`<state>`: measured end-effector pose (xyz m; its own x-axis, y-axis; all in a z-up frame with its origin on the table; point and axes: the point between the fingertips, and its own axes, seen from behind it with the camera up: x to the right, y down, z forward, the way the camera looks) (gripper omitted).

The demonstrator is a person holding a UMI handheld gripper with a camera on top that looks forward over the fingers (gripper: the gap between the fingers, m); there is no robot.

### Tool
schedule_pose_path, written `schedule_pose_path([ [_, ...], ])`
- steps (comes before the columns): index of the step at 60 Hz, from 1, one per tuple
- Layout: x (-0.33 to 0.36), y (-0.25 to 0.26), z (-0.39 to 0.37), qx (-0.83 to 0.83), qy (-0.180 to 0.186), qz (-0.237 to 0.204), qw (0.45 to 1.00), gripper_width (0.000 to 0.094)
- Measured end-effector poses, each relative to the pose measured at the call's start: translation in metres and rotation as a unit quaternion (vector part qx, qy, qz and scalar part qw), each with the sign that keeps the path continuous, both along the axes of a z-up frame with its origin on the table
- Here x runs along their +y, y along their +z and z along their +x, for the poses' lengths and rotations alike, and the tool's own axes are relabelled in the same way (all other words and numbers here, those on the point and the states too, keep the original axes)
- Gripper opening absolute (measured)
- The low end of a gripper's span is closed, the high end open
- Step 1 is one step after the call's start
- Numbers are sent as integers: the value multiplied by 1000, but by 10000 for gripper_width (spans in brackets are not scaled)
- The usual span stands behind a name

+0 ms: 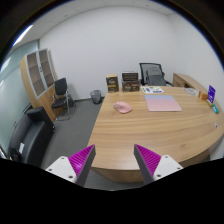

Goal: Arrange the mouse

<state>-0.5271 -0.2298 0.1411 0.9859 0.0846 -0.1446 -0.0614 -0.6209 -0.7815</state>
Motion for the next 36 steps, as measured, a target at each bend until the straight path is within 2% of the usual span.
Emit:
schedule_pose_path([
  [4, 10, -2, -3, -9, -7, 7, 1000, 811],
  [6, 15, -7, -10, -11, -12, 1, 1000, 812],
  [7, 13, -9, 14, -10, -12, 0, 1000, 810],
  [9, 28, -12, -11, -9, -17, -8, 1000, 813],
  [18, 60, -31, -7, -16, -30, -24, 999, 810],
  [29, 122, -57, 15, -34, -24, -23, 999, 811],
  [36, 181, -63, 19, -16, -12, -2, 1000, 812],
])
